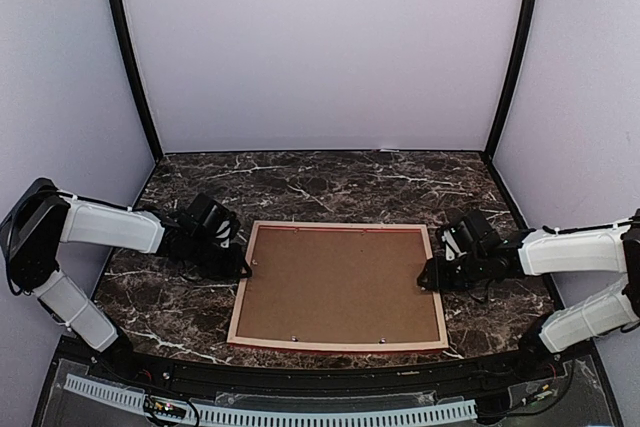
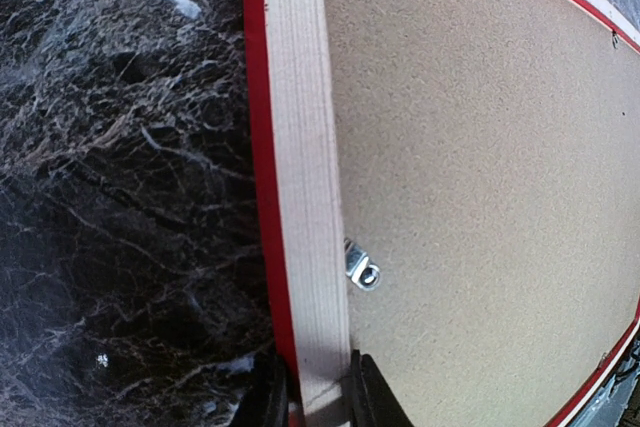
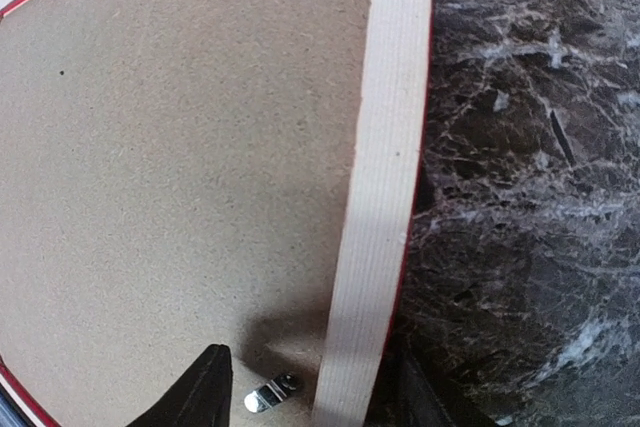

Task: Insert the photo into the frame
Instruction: Press the fastener onto the backboard.

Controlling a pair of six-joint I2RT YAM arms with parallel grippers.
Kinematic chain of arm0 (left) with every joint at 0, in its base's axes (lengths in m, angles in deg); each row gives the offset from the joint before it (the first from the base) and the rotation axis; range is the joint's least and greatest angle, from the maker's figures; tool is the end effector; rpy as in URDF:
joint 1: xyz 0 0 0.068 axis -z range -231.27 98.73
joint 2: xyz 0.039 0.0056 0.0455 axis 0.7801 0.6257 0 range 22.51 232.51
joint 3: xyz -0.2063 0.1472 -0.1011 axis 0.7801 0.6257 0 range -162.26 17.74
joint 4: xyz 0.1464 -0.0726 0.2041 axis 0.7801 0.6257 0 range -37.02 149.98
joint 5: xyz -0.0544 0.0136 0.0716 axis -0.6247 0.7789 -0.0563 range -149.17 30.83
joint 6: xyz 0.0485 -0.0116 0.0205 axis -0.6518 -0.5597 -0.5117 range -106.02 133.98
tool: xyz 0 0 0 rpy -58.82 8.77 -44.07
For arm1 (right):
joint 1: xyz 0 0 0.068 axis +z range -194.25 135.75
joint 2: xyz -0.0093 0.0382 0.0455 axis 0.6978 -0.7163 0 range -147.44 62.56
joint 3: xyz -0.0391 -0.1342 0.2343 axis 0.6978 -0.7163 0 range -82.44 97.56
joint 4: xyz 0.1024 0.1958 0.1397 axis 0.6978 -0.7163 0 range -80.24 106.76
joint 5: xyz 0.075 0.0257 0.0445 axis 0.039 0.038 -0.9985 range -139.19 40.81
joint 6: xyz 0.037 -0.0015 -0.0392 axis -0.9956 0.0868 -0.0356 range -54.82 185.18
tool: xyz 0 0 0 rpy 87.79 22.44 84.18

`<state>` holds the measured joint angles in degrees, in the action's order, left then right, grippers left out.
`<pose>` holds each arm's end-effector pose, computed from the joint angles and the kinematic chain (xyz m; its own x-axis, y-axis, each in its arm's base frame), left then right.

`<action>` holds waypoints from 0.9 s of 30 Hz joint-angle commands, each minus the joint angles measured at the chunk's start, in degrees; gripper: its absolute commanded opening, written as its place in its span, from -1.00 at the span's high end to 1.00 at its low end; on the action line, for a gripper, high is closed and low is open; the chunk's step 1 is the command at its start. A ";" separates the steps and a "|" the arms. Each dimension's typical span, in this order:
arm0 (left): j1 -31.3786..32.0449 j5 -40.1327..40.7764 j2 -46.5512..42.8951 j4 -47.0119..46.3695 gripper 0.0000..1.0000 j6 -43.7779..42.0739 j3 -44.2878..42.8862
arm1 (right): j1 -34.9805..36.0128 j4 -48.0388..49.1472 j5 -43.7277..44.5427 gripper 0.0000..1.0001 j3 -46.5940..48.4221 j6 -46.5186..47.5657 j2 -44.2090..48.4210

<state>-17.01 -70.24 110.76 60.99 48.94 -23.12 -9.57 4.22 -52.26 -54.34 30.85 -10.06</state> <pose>0.2308 -0.1655 0.1481 -0.9258 -0.0499 -0.3748 0.1367 0.8800 -0.4549 0.1777 0.1252 0.1446 -0.9039 0.0594 -0.4236 -0.0998 0.9337 0.3439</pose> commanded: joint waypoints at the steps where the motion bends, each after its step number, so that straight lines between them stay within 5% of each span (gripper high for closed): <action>1: 0.37 -0.60 -0.17 1.59 0.64 -0.86 1.49 | 0.89 -1.71 1.68 -0.05 -0.64 0.34 0.70; 13: 0.36 -0.79 0.01 1.59 0.65 -0.97 1.30 | 2.26 -3.75 4.99 0.05 1.24 1.09 -1.21; 27: 0.37 -0.98 0.45 1.83 0.64 -1.24 0.87 | 2.41 -6.48 4.68 0.41 2.82 3.67 -0.23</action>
<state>-16.99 -70.24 110.76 60.97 48.92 -23.12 -7.74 -0.24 -47.97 -52.62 33.08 -10.50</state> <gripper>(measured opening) 0.197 0.309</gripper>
